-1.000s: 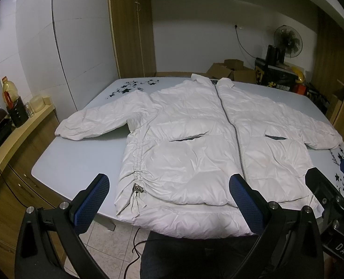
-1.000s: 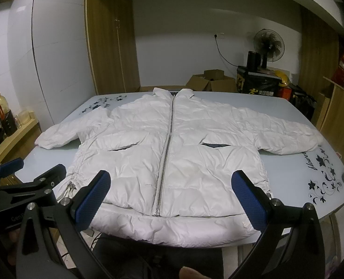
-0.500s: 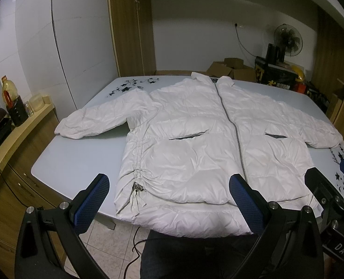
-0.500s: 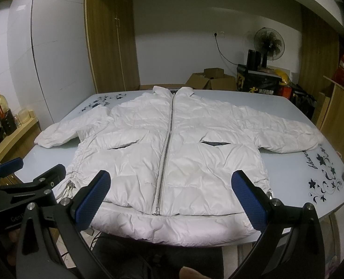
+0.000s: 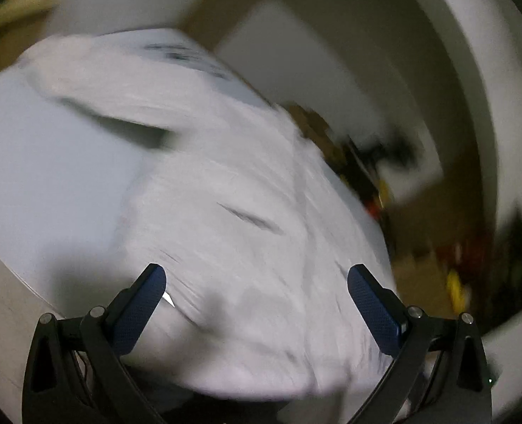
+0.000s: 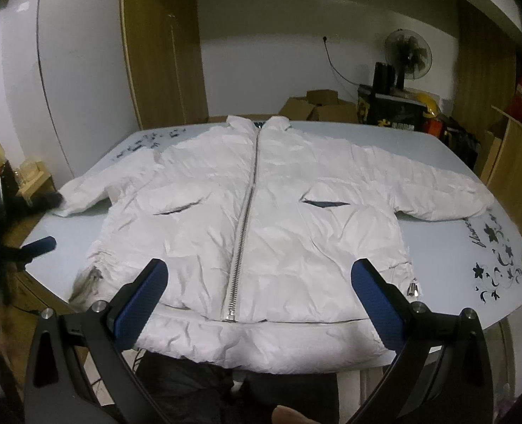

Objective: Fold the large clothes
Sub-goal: 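Grasp the jacket sleeve cuff with the left gripper and lift it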

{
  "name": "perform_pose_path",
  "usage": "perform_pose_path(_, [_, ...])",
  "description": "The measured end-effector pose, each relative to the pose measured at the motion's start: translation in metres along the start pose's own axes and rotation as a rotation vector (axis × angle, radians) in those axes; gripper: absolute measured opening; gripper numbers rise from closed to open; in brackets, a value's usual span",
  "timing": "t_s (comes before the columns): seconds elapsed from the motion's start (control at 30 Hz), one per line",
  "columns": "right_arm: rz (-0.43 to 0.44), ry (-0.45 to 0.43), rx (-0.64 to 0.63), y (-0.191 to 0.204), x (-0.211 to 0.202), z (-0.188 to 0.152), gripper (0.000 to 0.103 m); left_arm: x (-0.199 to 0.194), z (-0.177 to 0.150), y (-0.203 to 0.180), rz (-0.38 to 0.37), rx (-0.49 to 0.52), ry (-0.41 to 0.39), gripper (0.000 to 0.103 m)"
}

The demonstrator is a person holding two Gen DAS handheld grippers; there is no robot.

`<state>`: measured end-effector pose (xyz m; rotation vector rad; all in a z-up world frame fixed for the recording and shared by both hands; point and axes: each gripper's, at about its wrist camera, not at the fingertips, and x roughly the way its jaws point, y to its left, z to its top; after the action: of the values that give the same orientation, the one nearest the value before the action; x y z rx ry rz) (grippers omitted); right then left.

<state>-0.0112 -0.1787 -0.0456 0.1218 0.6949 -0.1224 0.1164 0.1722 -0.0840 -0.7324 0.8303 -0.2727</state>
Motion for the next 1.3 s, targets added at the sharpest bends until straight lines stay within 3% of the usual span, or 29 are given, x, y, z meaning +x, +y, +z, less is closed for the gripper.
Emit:
perform_pose_path(0.2, [0.012, 0.122, 0.001, 0.004, 0.037, -0.001, 0.103, 0.023, 0.084, 0.138, -0.044, -0.407, -0.074, 0.103])
perform_pose_path(0.3, [0.012, 0.163, -0.023, 0.013, 0.053, -0.003, 0.103, 0.038, 0.112, 0.170, -0.127, -0.520, -0.047, 0.103])
perform_pose_path(0.5, [0.024, 0.224, -0.022, 0.017, 0.078, -0.003, 0.103, 0.074, 0.144, 0.166, -0.184, -0.498, -0.003, 0.103])
perform_pose_path(0.7, [0.026, 0.277, 0.004, 0.014, 0.097, -0.002, 0.103, 0.124, 0.147, 0.151, -0.232, -0.514, 0.084, 0.103])
perform_pose_path(0.87, [0.018, 0.286, 0.014, 0.012, 0.101, -0.001, 0.103, 0.141, 0.162, 0.151, -0.226, -0.503, 0.066, 0.103])
perform_pose_path(1.3, [0.023, 0.299, 0.026, 0.009, 0.111, 0.001, 0.103, 0.110, 0.250, 0.218, 0.000, -0.508, -0.114, 0.101])
